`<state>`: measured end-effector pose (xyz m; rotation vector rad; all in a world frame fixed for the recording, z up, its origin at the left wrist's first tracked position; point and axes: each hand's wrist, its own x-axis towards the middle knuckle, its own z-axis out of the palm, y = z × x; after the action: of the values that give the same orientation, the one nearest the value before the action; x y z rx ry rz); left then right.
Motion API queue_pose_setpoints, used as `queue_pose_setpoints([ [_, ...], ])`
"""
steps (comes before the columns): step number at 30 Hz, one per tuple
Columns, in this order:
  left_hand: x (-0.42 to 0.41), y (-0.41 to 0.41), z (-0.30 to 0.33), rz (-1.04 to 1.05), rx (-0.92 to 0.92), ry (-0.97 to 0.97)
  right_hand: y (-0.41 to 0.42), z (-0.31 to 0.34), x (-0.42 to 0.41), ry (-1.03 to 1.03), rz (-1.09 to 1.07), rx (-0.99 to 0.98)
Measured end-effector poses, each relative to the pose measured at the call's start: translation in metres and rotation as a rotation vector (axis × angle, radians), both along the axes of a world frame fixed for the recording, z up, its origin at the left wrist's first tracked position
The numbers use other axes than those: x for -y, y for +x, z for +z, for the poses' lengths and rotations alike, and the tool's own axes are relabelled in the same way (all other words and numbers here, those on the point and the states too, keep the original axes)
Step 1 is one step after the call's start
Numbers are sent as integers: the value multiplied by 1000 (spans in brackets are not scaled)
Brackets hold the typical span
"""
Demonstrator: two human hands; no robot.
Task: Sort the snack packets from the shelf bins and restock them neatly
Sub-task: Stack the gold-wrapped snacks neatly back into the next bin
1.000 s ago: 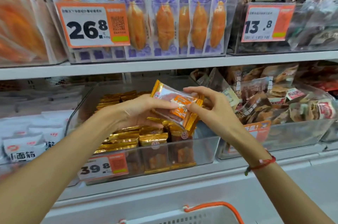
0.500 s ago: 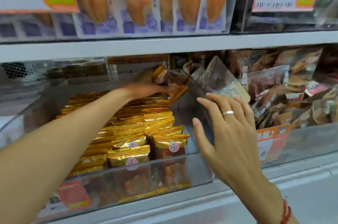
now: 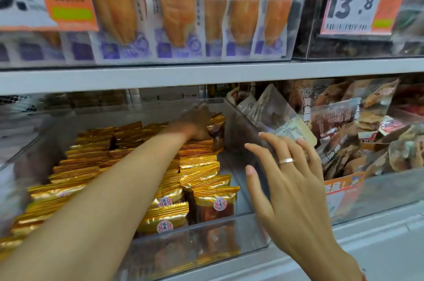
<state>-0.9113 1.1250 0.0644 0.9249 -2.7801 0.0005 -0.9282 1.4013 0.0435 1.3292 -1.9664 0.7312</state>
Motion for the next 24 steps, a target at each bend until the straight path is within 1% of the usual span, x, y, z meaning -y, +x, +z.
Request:
queue_pose_setpoints([
  [2, -10, 6, 3, -68, -111, 62, 0, 0, 0, 11, -3, -3],
  [4, -14, 14, 4, -106, -224, 251, -1, -1, 1, 15, -5, 0],
  [6, -13, 23, 11, -121, -280, 408, -1, -1, 2, 8, -3, 1],
  [7, -14, 27, 13, -115, -283, 421, -1, -2, 2, 4, -1, -1],
  [8, -10, 26, 11, -117, -303, 398, -1, -2, 2, -1, 1, -4],
  [12, -15, 22, 10, -72, -288, 154, -1, -2, 2, -12, 4, -12],
  [16, -25, 13, 17, 26, -132, 7, -2, -2, 2, 3, -5, -24],
  [18, -33, 18, 24, 69, -111, 62, -1, -1, -1, 33, -14, -29],
  [20, -42, 32, 29, 85, -160, 180, -1, 0, -3, 70, -17, -33],
  [22, -62, 56, 33, 84, -285, 262, -3, 3, -4, 109, 6, -39],
  [23, -78, 70, 34, 90, -372, 274, -2, 4, -8, 119, 37, -36],
  [24, -98, 87, 35, 92, -449, 245, -2, 5, -12, 114, 82, -38],
])
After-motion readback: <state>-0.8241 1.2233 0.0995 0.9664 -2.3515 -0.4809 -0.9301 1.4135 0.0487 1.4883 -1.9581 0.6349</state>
